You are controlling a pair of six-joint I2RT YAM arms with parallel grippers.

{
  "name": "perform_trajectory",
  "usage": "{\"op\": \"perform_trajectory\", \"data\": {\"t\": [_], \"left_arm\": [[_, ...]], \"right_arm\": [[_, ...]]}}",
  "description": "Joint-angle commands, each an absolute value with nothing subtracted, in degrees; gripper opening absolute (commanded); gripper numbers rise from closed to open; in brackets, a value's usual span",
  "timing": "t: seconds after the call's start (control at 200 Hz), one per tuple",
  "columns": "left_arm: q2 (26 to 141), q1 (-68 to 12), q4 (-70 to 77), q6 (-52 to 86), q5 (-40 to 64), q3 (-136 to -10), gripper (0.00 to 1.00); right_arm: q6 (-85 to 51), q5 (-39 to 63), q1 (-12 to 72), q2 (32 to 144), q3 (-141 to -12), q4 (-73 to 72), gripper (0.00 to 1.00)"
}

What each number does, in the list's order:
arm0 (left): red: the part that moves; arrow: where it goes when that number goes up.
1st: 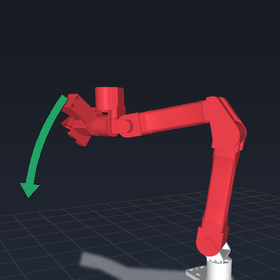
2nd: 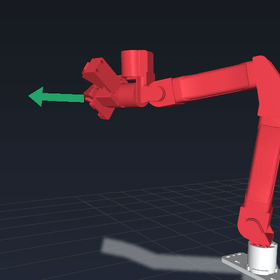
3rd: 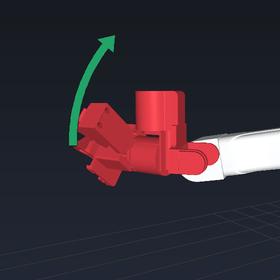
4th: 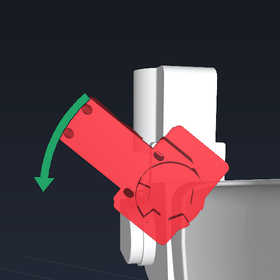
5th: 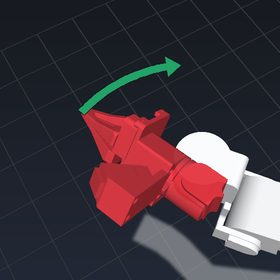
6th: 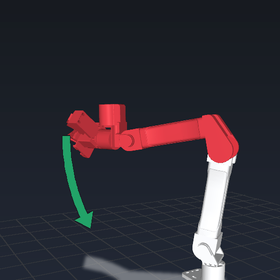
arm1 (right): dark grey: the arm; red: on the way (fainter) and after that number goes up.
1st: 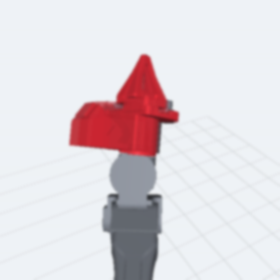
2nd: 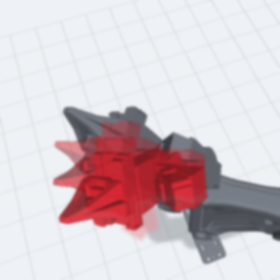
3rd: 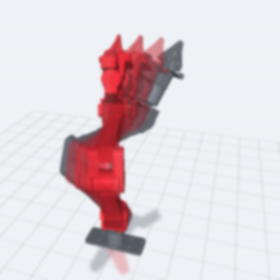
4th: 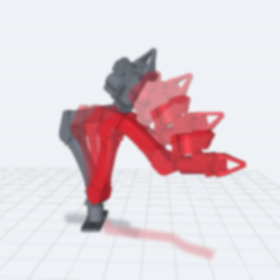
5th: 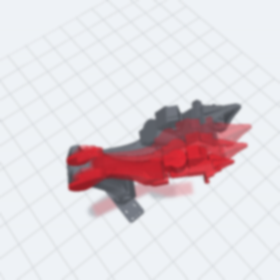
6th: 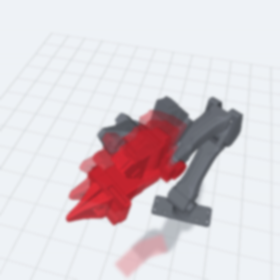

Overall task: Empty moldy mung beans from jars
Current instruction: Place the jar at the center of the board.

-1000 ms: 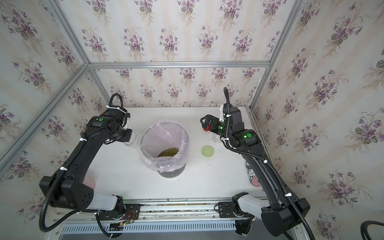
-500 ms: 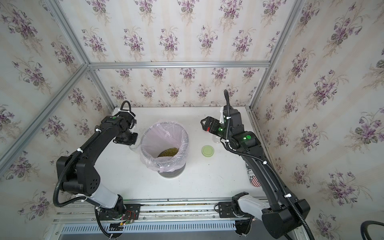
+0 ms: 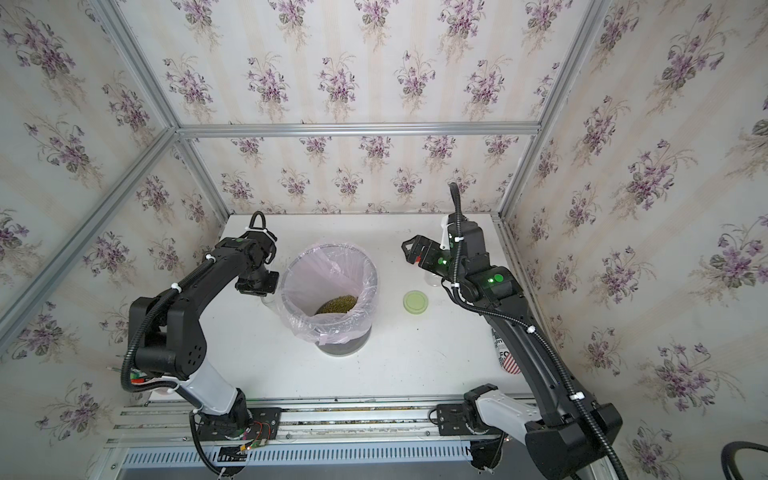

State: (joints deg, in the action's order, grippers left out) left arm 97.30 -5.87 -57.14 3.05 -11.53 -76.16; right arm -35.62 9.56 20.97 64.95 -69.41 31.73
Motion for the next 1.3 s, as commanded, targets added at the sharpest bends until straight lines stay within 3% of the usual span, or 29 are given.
{"op": "perform_trajectory", "data": {"t": [0.0, 0.305, 0.43, 0.52, 0.649, 0.794, 1.294], "left_arm": [[97.37, -5.89, -56.03, 5.23, -12.06, -76.42, 0.0], [97.98, -7.42, -55.42, 5.66, -13.53, -76.0, 0.04], [98.87, -7.99, -55.43, 5.65, -11.88, -76.11, 0.19], [98.59, -8.26, -55.37, 5.45, -11.61, -76.1, 0.39], [97.44, -8.33, -55.1, 5.1, -11.16, -76.14, 0.58], [96.23, -8.37, -55.02, 4.76, -11.16, -75.96, 0.69], [85.07, -8.45, -55.65, 2.38, -12.96, -76.51, 0.82]], "right_arm": [[-36.56, 9.74, 21.01, 64.43, -68.98, 29.53, 1.0], [-37.09, 10.06, 20.9, 64.05, -68.38, 28.58, 1.0], [-37.27, 9.56, 20.79, 63.59, -68.21, 28.73, 1.0], [-37.27, 9.84, 20.72, 63.55, -68.37, 28.87, 1.0], [-37.35, 9.77, 20.74, 63.37, -68.36, 29.0, 0.99], [-37.35, 9.76, 20.74, 63.45, -68.47, 29.09, 1.0], [-37.02, 7.19, 20.65, 63.96, -70.46, 30.62, 1.0]]}}
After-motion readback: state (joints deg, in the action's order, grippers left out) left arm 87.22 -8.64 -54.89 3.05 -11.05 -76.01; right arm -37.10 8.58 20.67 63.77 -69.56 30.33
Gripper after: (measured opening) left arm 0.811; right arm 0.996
